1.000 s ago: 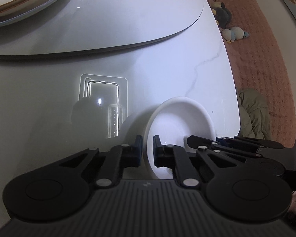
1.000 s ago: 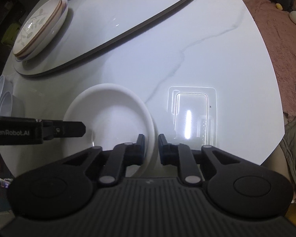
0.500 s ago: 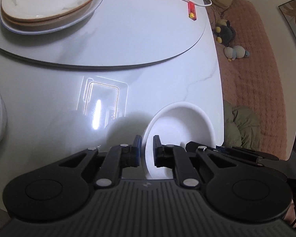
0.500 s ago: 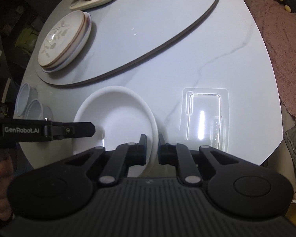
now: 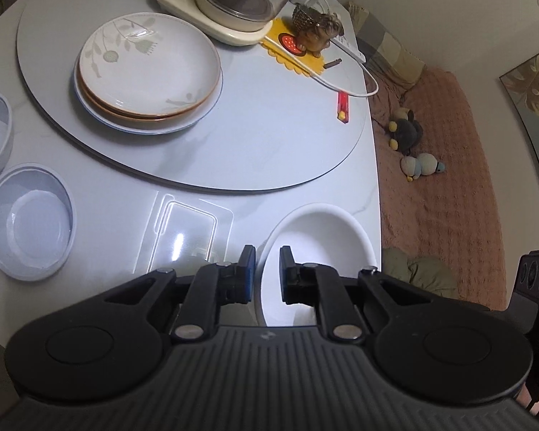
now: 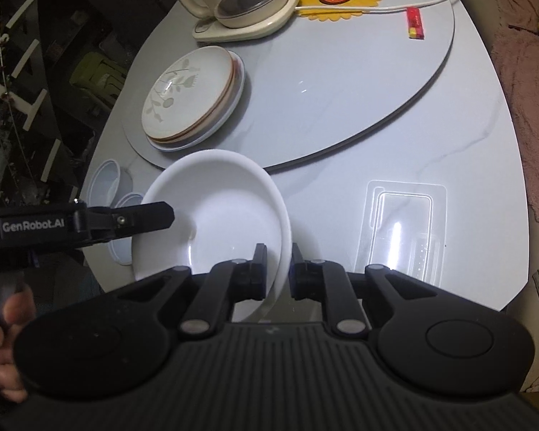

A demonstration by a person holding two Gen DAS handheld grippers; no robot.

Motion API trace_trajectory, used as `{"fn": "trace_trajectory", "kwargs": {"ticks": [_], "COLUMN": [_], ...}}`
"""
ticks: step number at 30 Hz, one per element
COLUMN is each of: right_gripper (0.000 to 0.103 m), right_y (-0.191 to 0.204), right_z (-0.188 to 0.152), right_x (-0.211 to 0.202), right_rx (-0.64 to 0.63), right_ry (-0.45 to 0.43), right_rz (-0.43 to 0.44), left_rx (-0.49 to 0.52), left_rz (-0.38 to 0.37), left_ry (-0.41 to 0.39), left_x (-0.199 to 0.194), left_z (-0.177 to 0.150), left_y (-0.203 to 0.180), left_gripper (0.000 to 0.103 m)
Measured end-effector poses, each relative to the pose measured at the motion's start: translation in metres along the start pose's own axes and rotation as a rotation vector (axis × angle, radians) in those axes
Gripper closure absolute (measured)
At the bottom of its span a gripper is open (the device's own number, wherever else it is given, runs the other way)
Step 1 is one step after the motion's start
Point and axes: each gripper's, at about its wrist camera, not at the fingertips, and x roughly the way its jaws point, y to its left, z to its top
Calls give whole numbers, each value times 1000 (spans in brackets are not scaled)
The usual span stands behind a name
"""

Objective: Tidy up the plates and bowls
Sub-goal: 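Lift the white bowl with both grippers toward the light blue bowl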

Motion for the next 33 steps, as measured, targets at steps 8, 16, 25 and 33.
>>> {"fn": "trace_trajectory", "kwargs": {"ticks": [8, 16, 25, 33], "right_gripper": [87, 87, 87, 87], "right_y": [41, 94, 149, 185], "right_z": [11, 20, 28, 26], "right_x": [6, 23, 52, 83], "right_rx": [-51, -89, -138, -204], "right_ry": [-4, -1, 32, 79], "right_rz": [23, 23, 17, -4], "left_rx": [-37, -70, -136, -175], "left_rz": [-8, -21, 5, 63], "left_ry": [-62, -119, -156, -177], "left_x": [-32, -65, -90, -96], "left_z": [13, 33, 38, 30], "left_y": [39, 87, 145, 183], "left_gripper": [89, 89, 89, 89]}}
